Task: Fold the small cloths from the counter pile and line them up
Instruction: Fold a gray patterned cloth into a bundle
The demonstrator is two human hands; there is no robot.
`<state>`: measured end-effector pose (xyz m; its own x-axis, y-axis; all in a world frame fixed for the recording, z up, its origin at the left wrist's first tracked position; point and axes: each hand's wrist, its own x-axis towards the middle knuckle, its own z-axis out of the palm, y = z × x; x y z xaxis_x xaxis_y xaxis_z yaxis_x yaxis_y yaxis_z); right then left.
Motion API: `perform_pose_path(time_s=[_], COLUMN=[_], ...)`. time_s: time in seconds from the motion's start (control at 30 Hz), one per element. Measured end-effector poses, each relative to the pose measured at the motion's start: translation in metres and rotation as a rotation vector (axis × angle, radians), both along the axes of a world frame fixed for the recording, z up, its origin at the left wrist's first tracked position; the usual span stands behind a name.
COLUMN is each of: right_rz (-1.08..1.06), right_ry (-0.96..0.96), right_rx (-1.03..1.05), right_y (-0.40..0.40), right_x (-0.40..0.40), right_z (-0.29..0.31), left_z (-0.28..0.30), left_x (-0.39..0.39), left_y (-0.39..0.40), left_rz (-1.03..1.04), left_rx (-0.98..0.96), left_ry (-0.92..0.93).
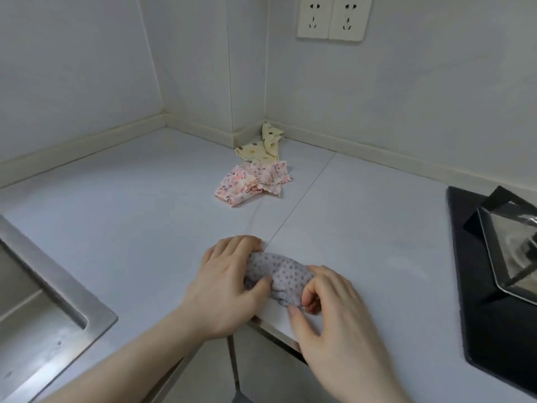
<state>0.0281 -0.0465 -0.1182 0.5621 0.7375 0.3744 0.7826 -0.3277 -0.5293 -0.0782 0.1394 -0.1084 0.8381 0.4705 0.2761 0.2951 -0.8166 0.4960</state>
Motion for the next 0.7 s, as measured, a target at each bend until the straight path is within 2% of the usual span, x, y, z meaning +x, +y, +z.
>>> perform_pose_path(time_s=[0.1,0.17,0.27,0.33,0.4,0.53,0.7], right_rz=[-0.007,0.021,0.01,-0.056,-0.148,-0.265,-0.209], right_ry=[0.111,0.253,0.634,0.881,1.054,1.117,1.169], right_rx=[-0.012,-0.052,-0.164,-0.21,-0.122,0.085,0.08], right_y=[0.002,0.0,-0.01,-0.027,-0.054,-0.127,-0.21], right_x=[0.001,0.004,0.007,-0.001,-0.014,-0.036,-0.037], right_z=[0.0,0.009,0.053,0.102,0.156,0.255,0.311], left_z=[0.001,0.012,0.062,0.108,0.16,0.241,0.303], left_x=[0.0,0.003,0.008,0.006,-0.003,-0.033,-0.023], left_y=[0.004,0.003,-0.016,-0.043,-0.076,-0.132,-0.193], left_rz=[0.016,0.023,0.128,0.185,0.152,0.087,-0.1], left_rx=[-0.056,-0.156,-0.546,-0.815,-0.927,-1.137,-1.238], left_ry=[0.089,0.183,0.283,0.241,0.194,0.141,0.129])
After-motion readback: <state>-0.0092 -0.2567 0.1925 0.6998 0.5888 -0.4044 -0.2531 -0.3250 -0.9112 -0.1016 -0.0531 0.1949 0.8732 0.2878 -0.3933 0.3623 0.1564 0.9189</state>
